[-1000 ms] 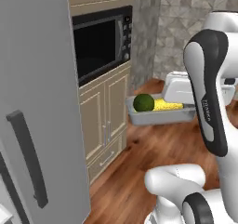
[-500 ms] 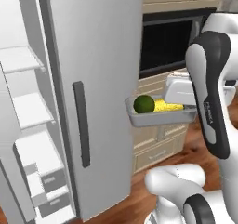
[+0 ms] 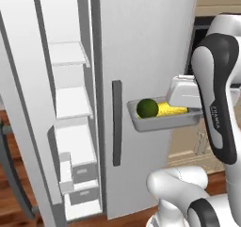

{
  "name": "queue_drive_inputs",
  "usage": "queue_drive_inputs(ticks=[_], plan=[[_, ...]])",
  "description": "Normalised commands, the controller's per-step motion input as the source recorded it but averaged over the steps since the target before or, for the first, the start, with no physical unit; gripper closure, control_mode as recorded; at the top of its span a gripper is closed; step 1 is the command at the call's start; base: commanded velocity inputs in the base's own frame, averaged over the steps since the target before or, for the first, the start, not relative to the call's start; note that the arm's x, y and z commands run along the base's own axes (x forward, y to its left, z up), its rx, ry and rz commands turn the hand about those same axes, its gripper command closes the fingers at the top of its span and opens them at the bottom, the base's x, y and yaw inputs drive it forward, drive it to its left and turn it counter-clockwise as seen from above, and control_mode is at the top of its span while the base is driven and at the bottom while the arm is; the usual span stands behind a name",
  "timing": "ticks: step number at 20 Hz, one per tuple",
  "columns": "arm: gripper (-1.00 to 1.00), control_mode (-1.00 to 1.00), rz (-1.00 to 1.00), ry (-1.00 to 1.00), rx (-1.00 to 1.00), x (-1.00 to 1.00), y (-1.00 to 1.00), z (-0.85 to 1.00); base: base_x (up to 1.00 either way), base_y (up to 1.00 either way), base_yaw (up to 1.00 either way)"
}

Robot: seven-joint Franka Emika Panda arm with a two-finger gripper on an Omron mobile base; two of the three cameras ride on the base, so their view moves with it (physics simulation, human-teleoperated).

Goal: Take the corn and lime out of the freezer and place them in the tupperware container on the counter. Then put the tupperware containing the vegetables back in the freezer.

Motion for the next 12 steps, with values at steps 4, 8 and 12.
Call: queue_drive_inputs(ticks=[4,8,12], plan=[[1.0,1.0,0.0,0.0,0.0,0.0,0.0,0.0,0.78,0.03,0.28],[1.0,1.0,0.0,0.0,0.0,0.0,0.0,0.0,0.62,0.24,0.24],[1.0,1.0,0.0,0.0,0.0,0.0,0.0,0.0,0.35,0.5,0.15]])
